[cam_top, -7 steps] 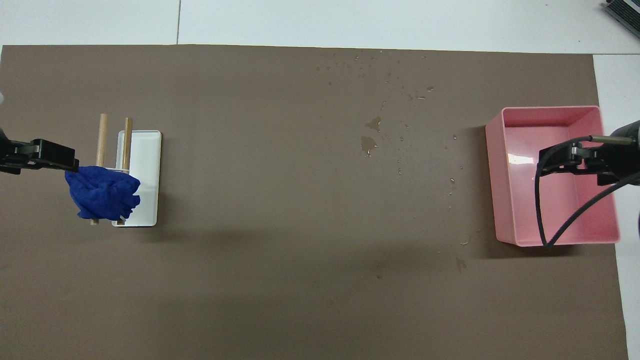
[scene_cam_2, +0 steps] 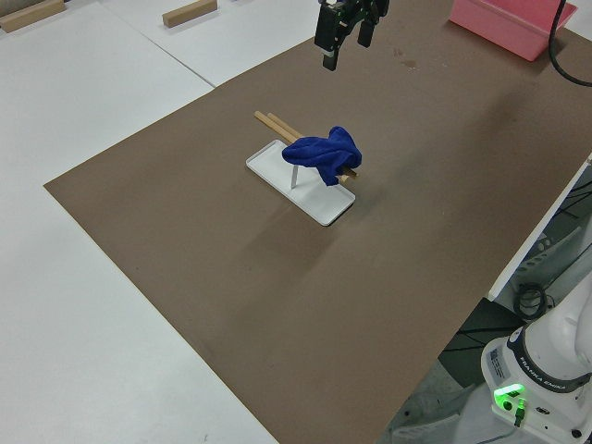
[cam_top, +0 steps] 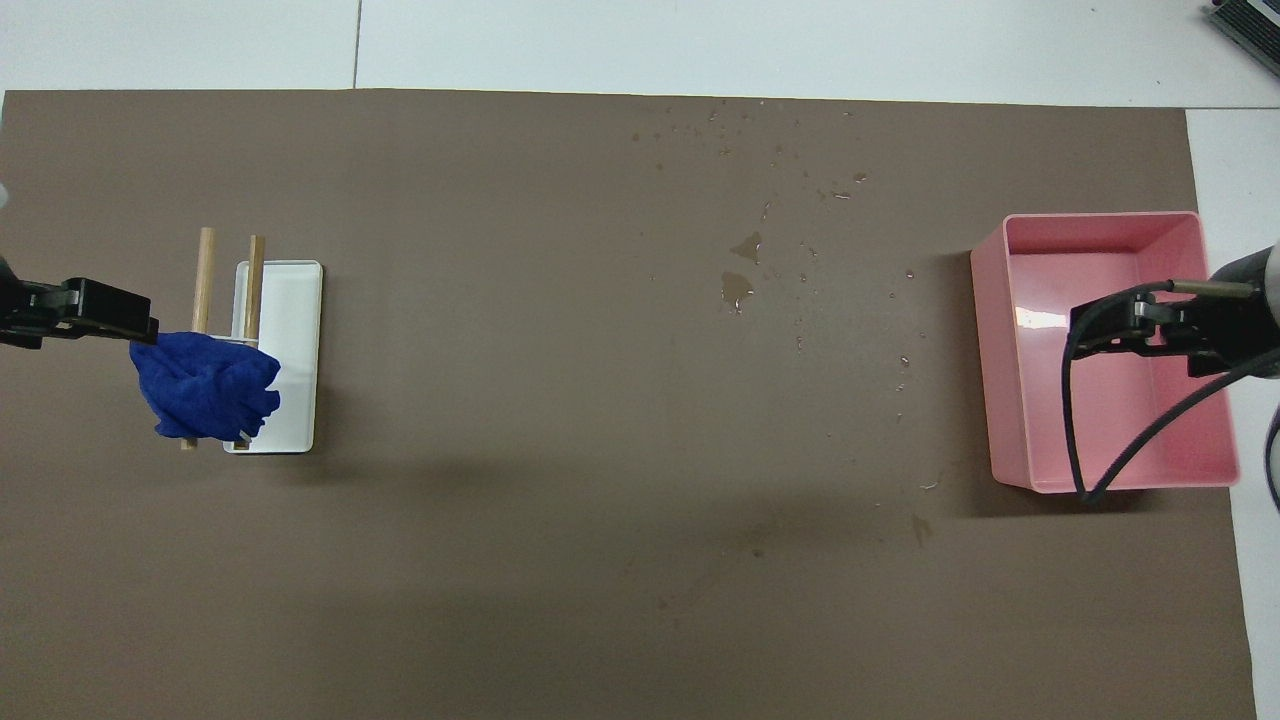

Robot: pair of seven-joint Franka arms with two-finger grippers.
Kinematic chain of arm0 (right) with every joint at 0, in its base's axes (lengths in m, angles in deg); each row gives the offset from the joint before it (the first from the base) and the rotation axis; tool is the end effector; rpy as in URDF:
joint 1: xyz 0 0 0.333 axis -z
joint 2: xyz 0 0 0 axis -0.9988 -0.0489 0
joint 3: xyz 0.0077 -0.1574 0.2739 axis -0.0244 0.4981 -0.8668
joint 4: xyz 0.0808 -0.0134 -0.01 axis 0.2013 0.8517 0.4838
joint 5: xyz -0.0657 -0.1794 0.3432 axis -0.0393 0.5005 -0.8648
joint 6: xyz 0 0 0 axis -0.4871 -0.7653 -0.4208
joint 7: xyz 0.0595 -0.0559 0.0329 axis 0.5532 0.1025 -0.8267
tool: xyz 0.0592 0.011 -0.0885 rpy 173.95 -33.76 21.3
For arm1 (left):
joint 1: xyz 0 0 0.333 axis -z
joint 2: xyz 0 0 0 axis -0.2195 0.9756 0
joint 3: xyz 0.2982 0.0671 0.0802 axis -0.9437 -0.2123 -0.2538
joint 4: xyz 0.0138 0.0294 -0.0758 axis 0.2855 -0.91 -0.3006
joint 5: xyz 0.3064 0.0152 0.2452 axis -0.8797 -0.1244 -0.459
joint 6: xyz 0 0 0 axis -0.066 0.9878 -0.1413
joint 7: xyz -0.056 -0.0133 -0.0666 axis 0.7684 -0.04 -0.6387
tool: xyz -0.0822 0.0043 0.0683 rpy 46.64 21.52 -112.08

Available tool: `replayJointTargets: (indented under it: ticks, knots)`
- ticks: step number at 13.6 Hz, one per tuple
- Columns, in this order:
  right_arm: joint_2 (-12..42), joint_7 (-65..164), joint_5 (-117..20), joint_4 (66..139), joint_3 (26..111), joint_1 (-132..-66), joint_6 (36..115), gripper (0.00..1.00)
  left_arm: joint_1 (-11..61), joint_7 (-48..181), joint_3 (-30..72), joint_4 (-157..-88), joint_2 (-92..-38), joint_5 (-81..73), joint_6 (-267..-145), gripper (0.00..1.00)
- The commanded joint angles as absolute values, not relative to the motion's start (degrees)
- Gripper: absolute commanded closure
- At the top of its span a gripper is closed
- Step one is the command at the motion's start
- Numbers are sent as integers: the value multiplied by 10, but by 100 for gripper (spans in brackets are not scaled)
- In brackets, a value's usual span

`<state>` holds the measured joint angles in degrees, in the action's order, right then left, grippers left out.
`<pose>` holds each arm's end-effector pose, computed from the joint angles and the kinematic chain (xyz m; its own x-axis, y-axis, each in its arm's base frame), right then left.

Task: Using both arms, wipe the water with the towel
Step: 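Grasp the blue cloth on the white tray with the left gripper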

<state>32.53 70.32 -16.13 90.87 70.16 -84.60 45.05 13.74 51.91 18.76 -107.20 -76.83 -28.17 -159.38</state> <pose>0.5339 0.0285 0.6304 0.9848 -0.1708 -0.0310 -0.1696 -0.9848 0.0372 0.5473 -0.0177 0.6098 0.9998 -0.0128 -0.0133 -0.0126 -0.9998 0.0126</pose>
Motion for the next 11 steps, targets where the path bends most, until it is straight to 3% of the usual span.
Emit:
replayJointTargets:
  ticks: [1,6,11]
  knots:
    - [347,703,-173,937,700,-842,465,0,146,625,182,-1117,-787,-278,-1651,0]
    - [347,702,-173,938,700,-840,461,0,142,835,180,-1274,-840,-280,-1804,0]
    - [347,703,-173,938,700,-842,465,0,112,1024,182,-1331,-824,-304,-1834,0]
